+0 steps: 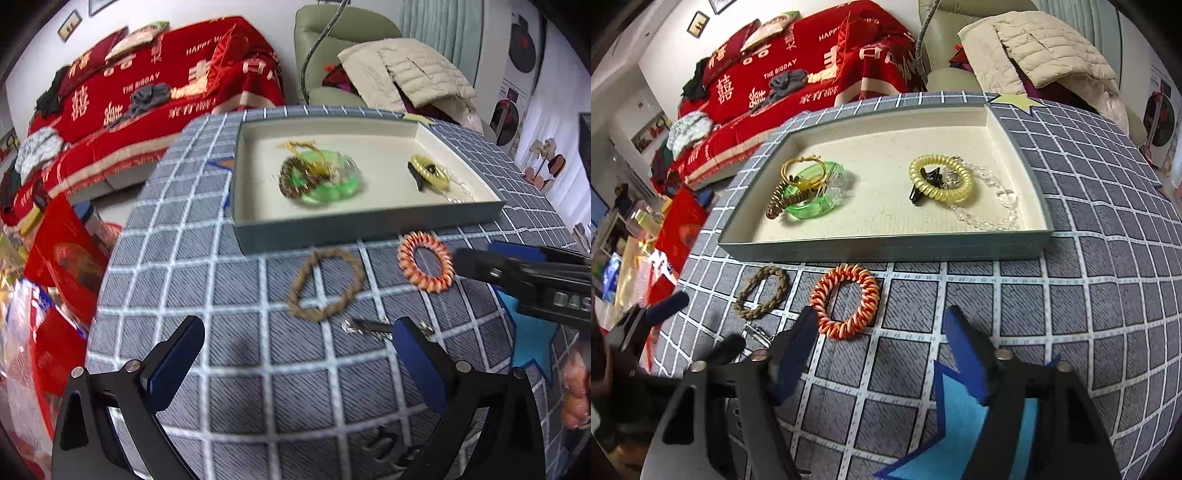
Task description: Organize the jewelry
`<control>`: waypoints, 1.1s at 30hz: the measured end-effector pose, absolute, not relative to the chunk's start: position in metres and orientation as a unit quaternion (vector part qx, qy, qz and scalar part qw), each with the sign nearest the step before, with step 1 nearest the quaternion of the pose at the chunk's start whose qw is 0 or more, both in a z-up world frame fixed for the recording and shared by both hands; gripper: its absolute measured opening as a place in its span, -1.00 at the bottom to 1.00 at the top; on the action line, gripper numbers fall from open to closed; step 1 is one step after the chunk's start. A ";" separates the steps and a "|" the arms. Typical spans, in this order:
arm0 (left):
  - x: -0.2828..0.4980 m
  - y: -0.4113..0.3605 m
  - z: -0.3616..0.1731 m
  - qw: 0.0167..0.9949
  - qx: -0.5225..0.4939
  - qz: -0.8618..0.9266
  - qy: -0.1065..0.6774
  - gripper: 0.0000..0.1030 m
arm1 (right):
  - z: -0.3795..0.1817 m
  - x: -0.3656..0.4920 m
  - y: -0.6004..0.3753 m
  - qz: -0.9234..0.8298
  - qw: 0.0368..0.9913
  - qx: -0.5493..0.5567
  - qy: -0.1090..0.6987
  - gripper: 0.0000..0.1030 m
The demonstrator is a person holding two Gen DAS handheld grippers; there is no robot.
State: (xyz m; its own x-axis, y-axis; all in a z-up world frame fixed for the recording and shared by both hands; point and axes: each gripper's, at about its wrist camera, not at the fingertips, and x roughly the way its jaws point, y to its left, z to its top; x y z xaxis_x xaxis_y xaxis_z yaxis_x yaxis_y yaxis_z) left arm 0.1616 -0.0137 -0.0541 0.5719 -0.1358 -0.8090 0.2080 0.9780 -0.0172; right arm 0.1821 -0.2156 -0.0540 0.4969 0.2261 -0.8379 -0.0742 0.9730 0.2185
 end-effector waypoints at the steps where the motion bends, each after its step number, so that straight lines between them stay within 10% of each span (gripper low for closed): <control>1: 0.160 -0.015 -0.055 0.883 0.032 -0.092 0.458 1.00 | -0.057 0.185 -0.213 0.089 0.860 0.073 0.498 0.27; 9: 0.160 -0.015 -0.060 0.874 -0.019 -0.069 0.481 1.00 | -0.068 0.197 -0.194 0.093 0.857 0.015 0.507 -0.10; 13: 0.160 -0.018 -0.062 0.871 -0.027 -0.060 0.488 1.00 | -0.069 0.194 -0.190 0.078 0.861 -0.038 0.500 -0.74; 33: 0.174 -0.044 -0.070 0.851 -0.054 0.034 0.521 1.00 | -0.050 0.161 -0.229 0.068 0.874 0.031 0.479 -0.74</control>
